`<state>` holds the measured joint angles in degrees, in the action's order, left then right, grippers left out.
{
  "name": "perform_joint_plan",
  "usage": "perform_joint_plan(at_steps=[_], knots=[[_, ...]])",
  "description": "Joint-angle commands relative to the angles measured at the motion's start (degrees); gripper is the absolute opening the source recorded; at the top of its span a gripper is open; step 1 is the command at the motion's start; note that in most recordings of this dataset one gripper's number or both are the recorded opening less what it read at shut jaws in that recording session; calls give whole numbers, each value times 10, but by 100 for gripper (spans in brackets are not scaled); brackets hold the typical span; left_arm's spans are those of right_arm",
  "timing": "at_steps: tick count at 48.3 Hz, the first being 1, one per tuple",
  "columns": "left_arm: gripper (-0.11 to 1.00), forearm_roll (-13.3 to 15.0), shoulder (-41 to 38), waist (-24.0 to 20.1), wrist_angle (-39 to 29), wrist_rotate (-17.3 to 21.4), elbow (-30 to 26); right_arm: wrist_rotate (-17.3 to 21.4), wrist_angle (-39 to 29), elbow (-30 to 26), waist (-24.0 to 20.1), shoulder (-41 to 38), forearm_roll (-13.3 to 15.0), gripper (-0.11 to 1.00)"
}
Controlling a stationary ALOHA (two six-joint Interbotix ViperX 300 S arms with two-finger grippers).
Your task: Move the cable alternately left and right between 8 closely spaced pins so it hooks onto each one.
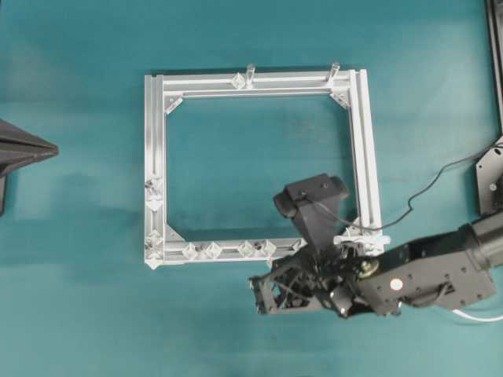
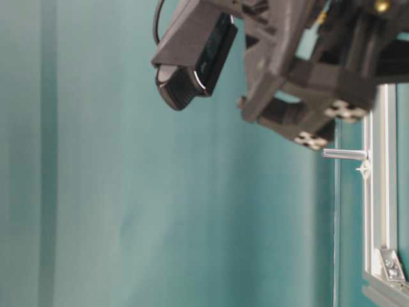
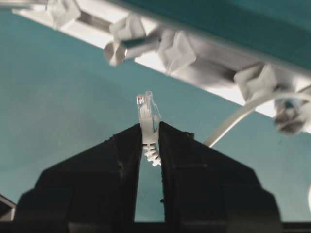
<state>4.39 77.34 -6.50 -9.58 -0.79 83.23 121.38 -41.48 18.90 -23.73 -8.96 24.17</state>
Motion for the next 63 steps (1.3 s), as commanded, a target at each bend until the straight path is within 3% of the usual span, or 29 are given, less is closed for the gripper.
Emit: perform_joint_plan(at_steps=[1, 25, 47, 63], knots=[[0, -3, -6, 2, 2, -5, -11, 1, -9, -22, -12, 3, -4, 13], [0, -2, -6, 1, 3, -5, -10, 1, -20, -53, -16, -17, -4, 13], [0, -2, -6, 2, 3, -5, -10, -12, 6, -136, 5, -80, 12, 13], [0, -2, -6, 2, 3, -6, -10, -18, 2, -141, 11, -84, 13, 13]])
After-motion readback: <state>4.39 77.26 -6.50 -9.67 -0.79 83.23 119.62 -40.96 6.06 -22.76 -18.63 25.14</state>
